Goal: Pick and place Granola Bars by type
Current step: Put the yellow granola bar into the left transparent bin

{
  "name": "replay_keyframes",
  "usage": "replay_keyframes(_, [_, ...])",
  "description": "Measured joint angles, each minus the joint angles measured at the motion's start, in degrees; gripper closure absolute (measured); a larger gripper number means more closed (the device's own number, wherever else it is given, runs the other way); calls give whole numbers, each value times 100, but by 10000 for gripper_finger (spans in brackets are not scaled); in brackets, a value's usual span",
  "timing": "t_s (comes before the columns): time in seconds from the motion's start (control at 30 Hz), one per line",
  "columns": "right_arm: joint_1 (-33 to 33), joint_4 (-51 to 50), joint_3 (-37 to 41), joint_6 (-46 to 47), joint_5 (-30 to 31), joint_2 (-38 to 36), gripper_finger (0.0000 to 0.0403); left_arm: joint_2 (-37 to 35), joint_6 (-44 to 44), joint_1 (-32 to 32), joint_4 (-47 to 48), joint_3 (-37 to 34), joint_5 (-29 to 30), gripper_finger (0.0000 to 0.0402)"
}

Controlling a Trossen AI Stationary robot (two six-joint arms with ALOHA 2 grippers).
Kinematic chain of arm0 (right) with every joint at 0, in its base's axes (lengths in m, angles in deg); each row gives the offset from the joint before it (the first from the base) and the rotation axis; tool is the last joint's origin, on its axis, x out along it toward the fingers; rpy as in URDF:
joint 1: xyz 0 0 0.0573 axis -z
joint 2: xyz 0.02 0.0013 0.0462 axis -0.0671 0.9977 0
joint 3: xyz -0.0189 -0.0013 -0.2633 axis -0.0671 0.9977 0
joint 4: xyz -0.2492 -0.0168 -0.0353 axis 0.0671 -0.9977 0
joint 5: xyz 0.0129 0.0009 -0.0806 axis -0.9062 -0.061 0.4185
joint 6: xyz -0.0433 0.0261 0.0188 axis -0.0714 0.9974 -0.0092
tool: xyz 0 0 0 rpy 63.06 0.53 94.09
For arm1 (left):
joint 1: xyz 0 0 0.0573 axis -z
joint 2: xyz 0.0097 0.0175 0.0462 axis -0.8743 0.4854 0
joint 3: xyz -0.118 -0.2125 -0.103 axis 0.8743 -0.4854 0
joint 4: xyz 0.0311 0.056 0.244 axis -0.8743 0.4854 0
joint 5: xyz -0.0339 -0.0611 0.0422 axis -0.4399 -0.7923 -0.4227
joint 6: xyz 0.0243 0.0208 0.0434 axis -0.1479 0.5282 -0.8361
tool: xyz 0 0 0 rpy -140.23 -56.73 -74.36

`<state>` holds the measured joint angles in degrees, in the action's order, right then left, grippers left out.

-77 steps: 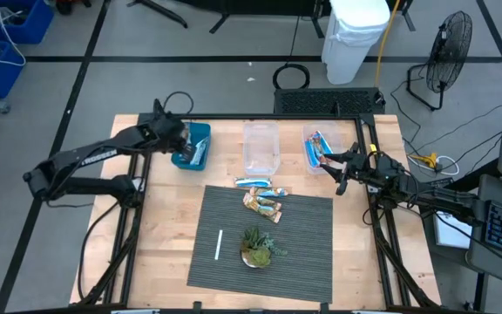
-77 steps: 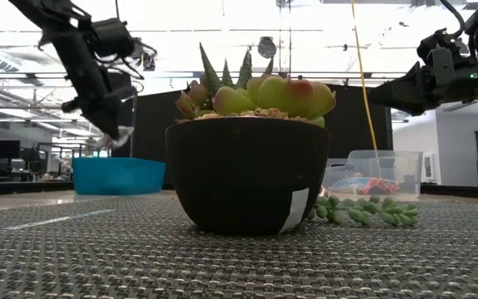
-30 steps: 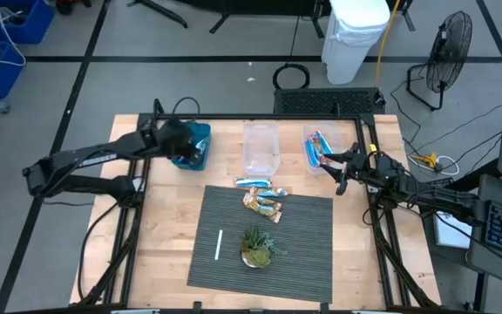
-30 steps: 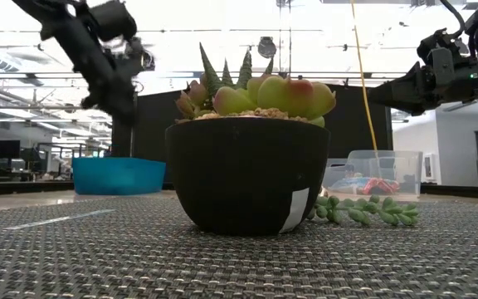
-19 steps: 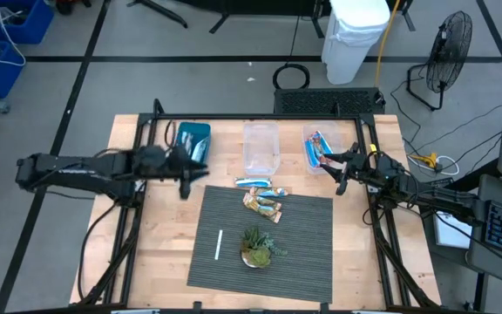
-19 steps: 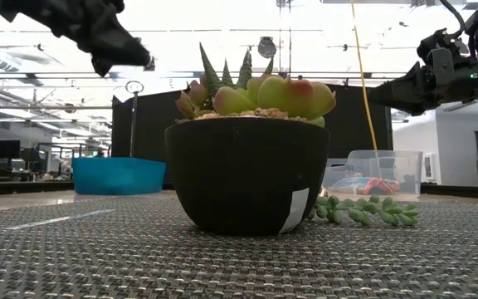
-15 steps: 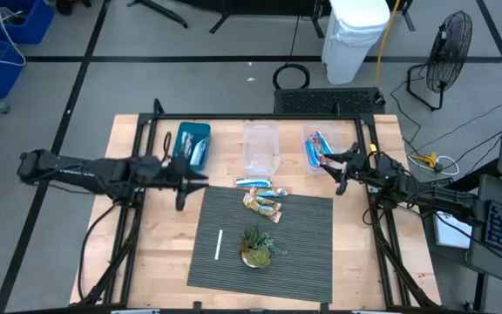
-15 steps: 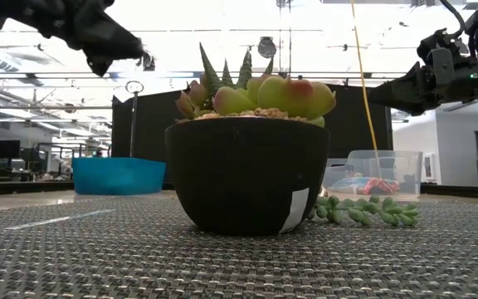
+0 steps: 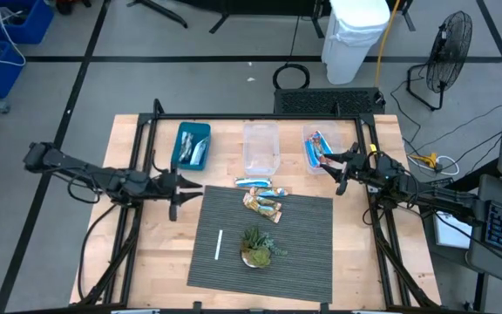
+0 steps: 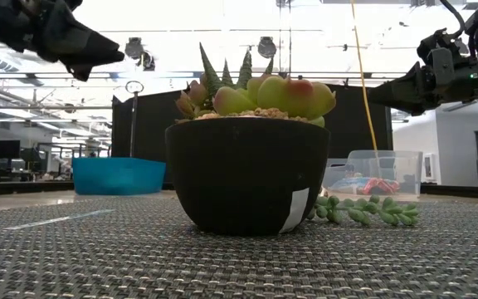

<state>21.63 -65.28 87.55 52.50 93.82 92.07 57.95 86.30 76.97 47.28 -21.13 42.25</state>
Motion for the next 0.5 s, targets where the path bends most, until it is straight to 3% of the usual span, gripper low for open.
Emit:
replay_keyframes(0.2, [2,2,0,2,0,0,234,-514,-128,-129,-806,-709,4,293])
replay_keyframes(0.5, [1,0,-2,0,-2,0,234,-1155,-160,-478,-761,-1104,-315,293])
